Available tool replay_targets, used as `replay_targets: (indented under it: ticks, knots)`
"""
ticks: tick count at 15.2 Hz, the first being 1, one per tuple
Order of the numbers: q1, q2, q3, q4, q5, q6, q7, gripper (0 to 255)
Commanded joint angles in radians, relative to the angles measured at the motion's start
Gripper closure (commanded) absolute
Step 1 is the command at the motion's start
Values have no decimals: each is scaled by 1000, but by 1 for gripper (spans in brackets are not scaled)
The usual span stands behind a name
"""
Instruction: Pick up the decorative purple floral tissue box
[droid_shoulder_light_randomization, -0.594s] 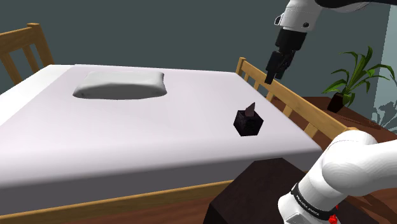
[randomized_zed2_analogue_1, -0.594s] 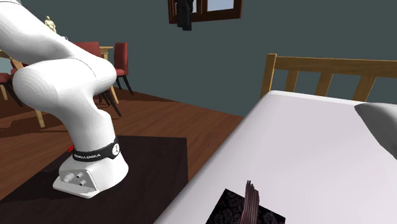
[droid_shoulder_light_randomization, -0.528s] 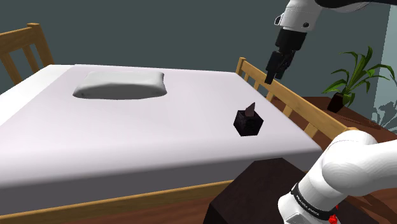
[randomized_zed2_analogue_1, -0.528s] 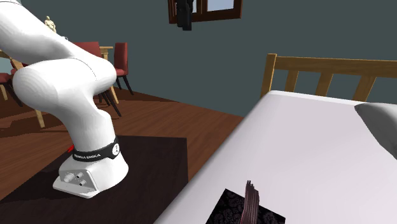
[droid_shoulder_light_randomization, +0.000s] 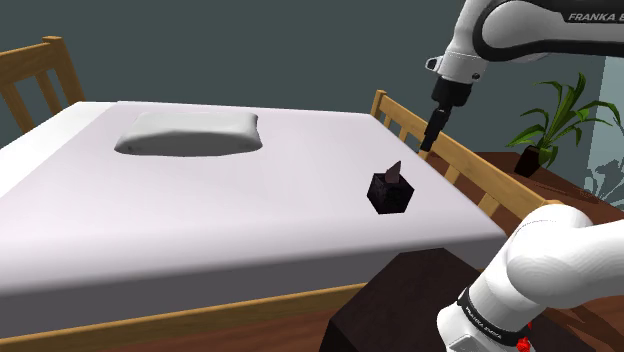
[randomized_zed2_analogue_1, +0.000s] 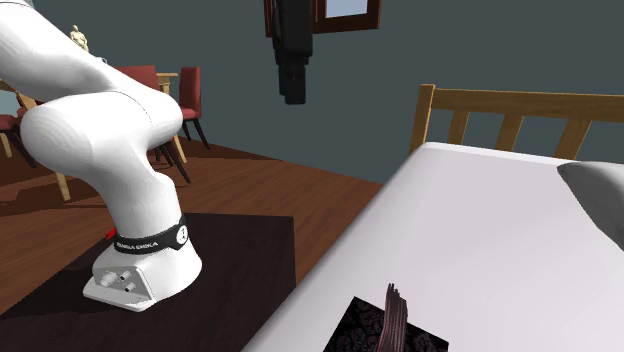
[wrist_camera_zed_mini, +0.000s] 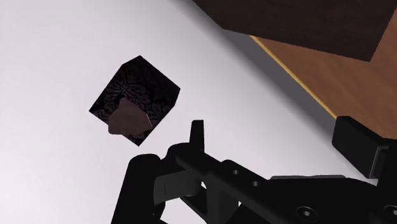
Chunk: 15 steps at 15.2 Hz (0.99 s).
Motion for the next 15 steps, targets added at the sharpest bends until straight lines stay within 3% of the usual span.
replay_targets:
  ticks: [1, 9, 15]
  knots:
    - [4, 20, -50, -22, -35, 48, -87, 0]
    - [35, 187, -262, -61, -139, 282, -416, 0]
    - [102, 399, -428, -15, -135, 468, -682, 0]
